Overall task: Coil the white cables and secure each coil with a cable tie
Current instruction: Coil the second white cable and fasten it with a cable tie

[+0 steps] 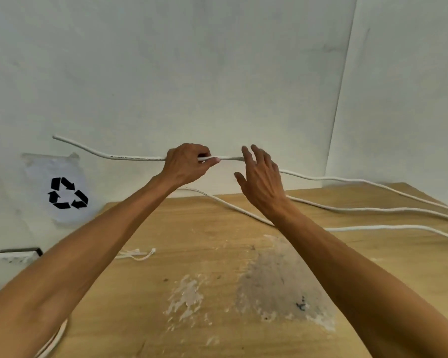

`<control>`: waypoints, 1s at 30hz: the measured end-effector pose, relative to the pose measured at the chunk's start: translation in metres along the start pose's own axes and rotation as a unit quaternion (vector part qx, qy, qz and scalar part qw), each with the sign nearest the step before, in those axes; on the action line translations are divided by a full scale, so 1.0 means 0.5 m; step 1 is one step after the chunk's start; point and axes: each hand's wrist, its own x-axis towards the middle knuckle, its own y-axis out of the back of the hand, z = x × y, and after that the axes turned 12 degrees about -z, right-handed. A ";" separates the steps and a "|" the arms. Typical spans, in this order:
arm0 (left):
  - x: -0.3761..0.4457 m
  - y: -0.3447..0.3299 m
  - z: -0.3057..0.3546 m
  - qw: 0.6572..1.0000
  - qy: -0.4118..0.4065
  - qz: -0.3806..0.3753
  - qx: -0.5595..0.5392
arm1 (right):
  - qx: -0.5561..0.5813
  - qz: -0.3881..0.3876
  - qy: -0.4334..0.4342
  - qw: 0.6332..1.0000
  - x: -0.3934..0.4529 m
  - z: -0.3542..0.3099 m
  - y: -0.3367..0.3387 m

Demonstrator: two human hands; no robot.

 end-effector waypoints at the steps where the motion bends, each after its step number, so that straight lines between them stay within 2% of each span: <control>1: -0.009 0.024 0.016 1.000 -0.002 -0.003 -0.006 | 0.000 0.018 0.006 1.000 0.012 -0.014 0.010; 5: -0.045 0.110 0.056 0.999 -0.021 0.001 -0.042 | -0.012 0.210 0.036 0.977 0.020 -0.043 0.056; 7: -0.070 0.136 0.064 0.997 -0.043 0.001 -0.060 | -0.040 0.258 0.085 0.961 0.011 -0.039 0.082; 9: -0.095 0.143 0.065 0.996 -0.073 0.024 -0.042 | -0.052 0.256 0.132 0.956 0.002 -0.034 0.107; 11: -0.122 0.136 0.056 0.989 -0.125 0.083 0.005 | -0.056 0.238 0.150 0.958 -0.008 -0.032 0.125; 14: -0.157 0.124 0.016 0.954 -0.172 0.183 0.166 | -0.071 0.203 0.157 0.964 -0.023 -0.027 0.149; 16: -0.186 0.143 -0.029 0.933 -0.161 0.210 0.242 | -0.094 0.181 0.145 0.968 -0.036 -0.003 0.178; 20: -0.263 0.210 -0.140 0.901 -0.191 0.243 0.306 | -0.134 0.110 0.081 0.981 -0.059 0.084 0.243; 22: -0.288 0.229 -0.153 0.907 -0.196 0.244 0.281 | -0.146 0.094 0.074 0.982 -0.067 0.109 0.255; 25: -0.294 0.249 -0.105 0.938 -0.150 0.257 0.180 | -0.132 0.091 0.068 0.985 -0.073 0.108 0.252; 28: -0.290 0.275 -0.050 0.955 -0.096 0.279 0.013 | -0.094 0.081 0.042 0.991 -0.077 0.095 0.245; 30: -0.284 0.288 -0.017 0.953 -0.064 0.262 -0.135 | -0.055 0.076 0.027 0.995 -0.082 0.086 0.237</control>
